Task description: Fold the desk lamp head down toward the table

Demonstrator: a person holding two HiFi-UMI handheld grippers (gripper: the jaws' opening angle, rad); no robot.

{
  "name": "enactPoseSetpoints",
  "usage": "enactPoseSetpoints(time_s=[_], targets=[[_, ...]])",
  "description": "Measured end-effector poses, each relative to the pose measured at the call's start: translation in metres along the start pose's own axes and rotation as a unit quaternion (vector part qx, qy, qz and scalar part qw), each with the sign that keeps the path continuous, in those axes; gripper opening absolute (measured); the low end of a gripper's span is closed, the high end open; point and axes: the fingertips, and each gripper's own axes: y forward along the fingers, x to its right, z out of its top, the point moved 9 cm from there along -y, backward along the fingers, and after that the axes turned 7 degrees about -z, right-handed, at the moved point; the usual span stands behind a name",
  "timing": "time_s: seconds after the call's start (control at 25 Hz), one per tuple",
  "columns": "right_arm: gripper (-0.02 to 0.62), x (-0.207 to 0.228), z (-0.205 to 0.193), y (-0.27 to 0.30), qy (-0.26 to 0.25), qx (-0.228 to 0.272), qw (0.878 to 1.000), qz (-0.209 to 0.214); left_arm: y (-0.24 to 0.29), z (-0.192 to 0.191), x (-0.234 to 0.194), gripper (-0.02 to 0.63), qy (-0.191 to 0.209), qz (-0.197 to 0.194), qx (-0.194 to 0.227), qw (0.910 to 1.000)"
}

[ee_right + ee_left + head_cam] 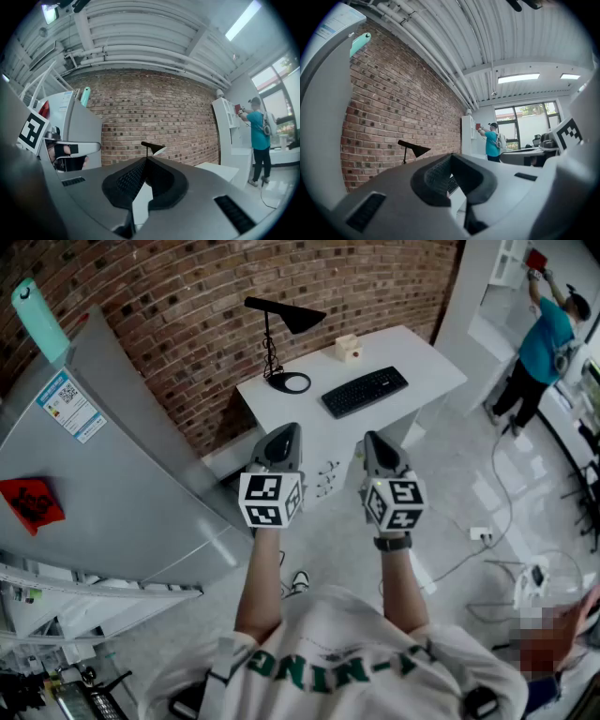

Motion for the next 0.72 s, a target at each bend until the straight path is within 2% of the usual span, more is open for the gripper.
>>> enactPoseSetpoints(time_s=[0.28,0.52,0.72], targets=[[0.003,0.027,-0.007,-0.023,0.006,-0.004,1.000,-0.022,0.020,-0.004,0.036,0.002,-0.005,-0.033,-0.001,0.9994],[0.003,0.087,-0.012,-0.062,0.032,0.003,0.997,-0.073,0.062,-0.009,0.098,0.002,-0.005,-0.096,-0.007,0.9953],[0.003,0.123,-0.023,-0.082,0.038,-0.002,0.994,-0.100,0.089,-0.014,0.136,0.002,-0.003,-0.129,-0.015,0.9915]])
